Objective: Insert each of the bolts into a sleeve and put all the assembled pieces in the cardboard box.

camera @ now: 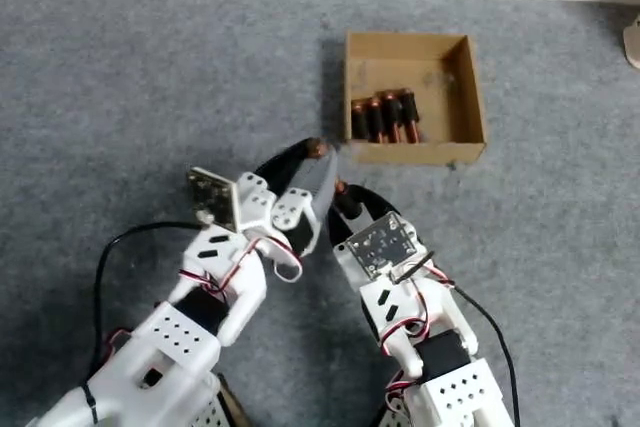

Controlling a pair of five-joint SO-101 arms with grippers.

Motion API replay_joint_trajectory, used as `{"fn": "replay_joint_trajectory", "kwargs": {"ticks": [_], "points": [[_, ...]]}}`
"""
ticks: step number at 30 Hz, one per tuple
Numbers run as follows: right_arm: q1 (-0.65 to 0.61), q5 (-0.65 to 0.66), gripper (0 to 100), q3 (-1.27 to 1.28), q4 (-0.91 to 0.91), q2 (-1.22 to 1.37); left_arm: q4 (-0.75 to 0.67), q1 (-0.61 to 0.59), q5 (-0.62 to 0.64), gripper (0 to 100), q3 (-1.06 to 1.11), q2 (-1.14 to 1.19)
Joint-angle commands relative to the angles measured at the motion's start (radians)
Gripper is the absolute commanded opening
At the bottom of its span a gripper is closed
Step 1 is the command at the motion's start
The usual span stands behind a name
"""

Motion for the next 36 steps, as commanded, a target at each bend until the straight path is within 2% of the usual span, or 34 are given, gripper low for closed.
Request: {"fn": "replay_joint_trajectory", "kwargs": {"ticks": [1,11,13,19,22,29,36], "points": [[0.028,0.009,0.5,0.134,-0.036,-0.016,0.052,0.067,0.006,1,-0.035,0.001],[0.064,0.008,0.5,0.133,-0.05,-0.016,0.169,0.09,0.002,2,-0.033,0.001],[0.064,0.008,0.5,0.133,-0.05,-0.016,0.203,0.09,0.002,7,-0.035,0.001],[0.074,-0.038,0.5,0.133,-0.051,-0.016,0.353,0.079,0.002,37,-0.044,0.001],[0.133,-0.081,0.5,0.133,-0.051,-0.015,0.414,0.048,0.003,45,-0.064,0.001],[0.18,-0.08,0.5,0.087,-0.044,-0.005,0.588,-0.071,0.003,46,-0.153,0.001],[0.24,-0.077,0.5,-0.015,-0.044,0.038,0.586,-0.159,0.0,46,-0.154,0.01]]}}
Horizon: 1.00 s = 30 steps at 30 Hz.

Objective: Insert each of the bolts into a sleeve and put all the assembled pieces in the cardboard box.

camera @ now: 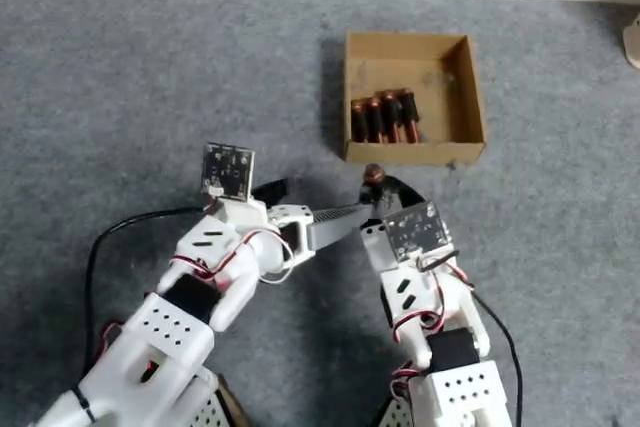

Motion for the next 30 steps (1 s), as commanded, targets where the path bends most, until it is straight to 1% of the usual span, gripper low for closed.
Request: {"fn": "replay_joint_trajectory", "kwargs": {"ticks": [1,5,11,16,21,23,30], "points": [[0.051,-0.011,0.5,-0.047,-0.027,0.074,0.005,-0.031,-0.006,46,-0.041,0.007],[0.097,-0.017,0.5,-0.216,-0.035,0.337,0.005,-0.03,-0.006,46,-0.039,0.008],[0.154,-0.018,0.5,-0.564,-0.035,0.728,0.005,-0.03,-0.008,46,-0.03,0.008],[0.156,-0.018,0.5,-0.834,-0.028,0.972,-0.014,-0.025,-0.008,46,-0.005,0.008],[0.153,-0.018,0.5,-1.035,-0.031,1.199,-0.075,-0.024,-0.104,46,0.028,0.01],[0.156,-0.018,0.5,-1.107,-0.031,1.293,-0.1,-0.024,-0.107,46,0.035,0.01],[0.157,-0.018,0.5,-1.38,-0.03,1.61,-0.101,-0.024,-0.11,46,0.035,0.01]]}}
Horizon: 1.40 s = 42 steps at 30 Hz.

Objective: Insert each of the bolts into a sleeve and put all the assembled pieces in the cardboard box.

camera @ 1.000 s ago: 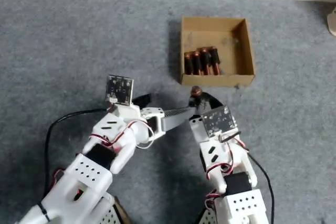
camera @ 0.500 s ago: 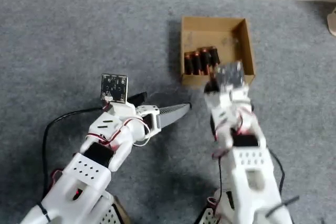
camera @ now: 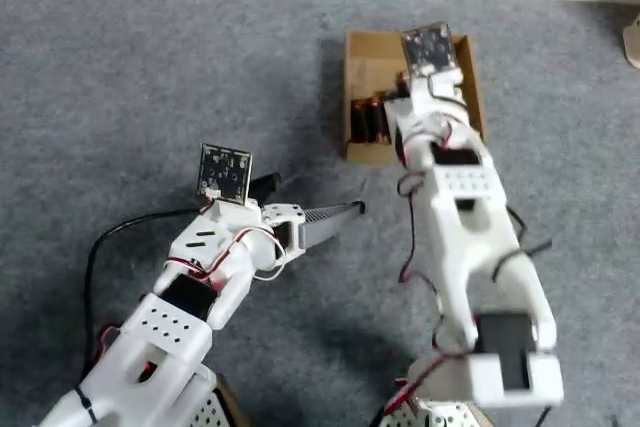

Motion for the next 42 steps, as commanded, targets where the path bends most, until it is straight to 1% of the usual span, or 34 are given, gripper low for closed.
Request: {"fn": "replay_joint_trajectory", "kwargs": {"ticks": [1,5,9,11,14,15,16,18,20,21,22,23,25,28,29,32,35,39,42], "points": [[0.015,-0.011,0.5,-0.205,-0.024,0.117,-0.023,-0.004,-0.012,46,-0.005,0.002],[0.024,-0.011,0.5,-0.375,-0.019,0.278,-0.023,-0.004,-0.014,46,-0.005,0.002],[0.028,-0.011,1.5,-0.469,0.064,0.38,-0.023,-0.004,-0.014,46,-0.005,0.002],[0.025,-0.018,6.7,-0.493,0.124,0.406,-0.023,-0.004,-0.014,46,-0.005,0.002],[0.025,-0.109,17.0,-0.499,0.219,0.395,-0.023,-0.004,-0.014,46,-0.005,0.002],[0.025,-0.117,17.6,-0.499,0.254,0.384,-0.023,-0.004,-0.014,46,-0.005,0.002],[0.022,-0.117,17.1,-0.499,0.289,0.367,-0.023,-0.004,-0.014,43,-0.005,0.001],[0.007,-0.121,13.2,-0.495,0.343,0.312,-0.023,-0.005,-0.015,36,-0.007,-0.001],[-0.007,-0.123,5.4,-0.476,0.384,0.234,-0.023,-0.012,-0.015,26,-0.012,-0.002],[-0.013,-0.123,1.2,-0.441,0.406,0.188,-0.025,-0.013,-0.015,22,-0.012,-0.008],[-0.019,-0.123,0.0,-0.398,0.41,0.142,-0.026,-0.015,-0.017,18,-0.01,-0.008],[-0.024,-0.123,1.3,-0.351,0.412,0.091,-0.026,-0.015,-0.017,15,-0.01,-0.01],[-0.031,-0.123,0.5,-0.228,0.409,-0.018,-0.028,-0.015,-0.017,9,-0.015,-0.01],[-0.035,-0.121,0.4,-0.045,0.407,-0.168,-0.028,-0.016,-0.017,4,-0.024,-0.012],[-0.035,-0.12,0.4,0.013,0.407,-0.219,-0.028,-0.025,-0.021,4,-0.027,-0.012],[-0.031,-0.123,0.4,0.183,0.401,-0.367,-0.028,-0.058,-0.091,2,-0.03,-0.012],[-0.03,-0.123,0.4,0.367,0.344,-0.516,-0.025,-0.091,-0.141,1,-0.025,-0.012],[-0.03,-0.123,0.4,0.599,0.288,-0.708,-0.012,-0.166,-0.157,1,0.015,-0.013],[-0.03,-0.118,0.4,0.733,0.252,-0.823,-0.009,-0.22,-0.157,1,0.068,-0.062]]}}
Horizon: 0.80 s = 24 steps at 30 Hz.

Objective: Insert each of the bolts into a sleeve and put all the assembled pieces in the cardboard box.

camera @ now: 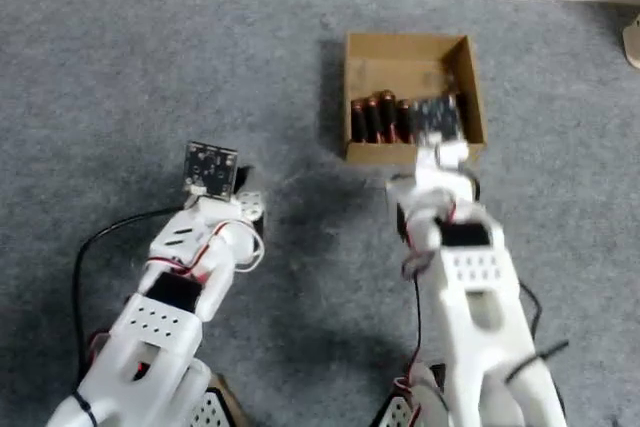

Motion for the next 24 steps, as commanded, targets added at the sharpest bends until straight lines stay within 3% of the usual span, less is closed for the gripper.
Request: {"fn": "replay_joint_trajectory", "kwargs": {"ticks": [1,4,8,14,20,24], "points": [[-0.008,-0.008,0.4,0.127,-0.045,-0.156,-0.008,-0.061,-0.008,1,0.039,-0.09],[-0.008,-0.009,0.4,0.214,-0.045,-0.237,0.057,-0.084,-0.012,1,0.104,-0.226],[-0.008,-0.006,0.4,0.311,-0.045,-0.32,0.302,-0.084,-0.11,1,0.147,-0.464],[-0.008,-0.005,0.4,0.423,-0.045,-0.444,0.643,-0.16,-0.124,1,0.225,-0.883],[-0.008,-0.003,0.4,0.585,-0.045,-0.588,0.7,-0.311,-0.207,1,0.242,-0.809],[-0.007,-0.005,0.4,0.74,0.016,-0.693,0.783,-0.349,-0.206,1,0.268,-0.835]]}}
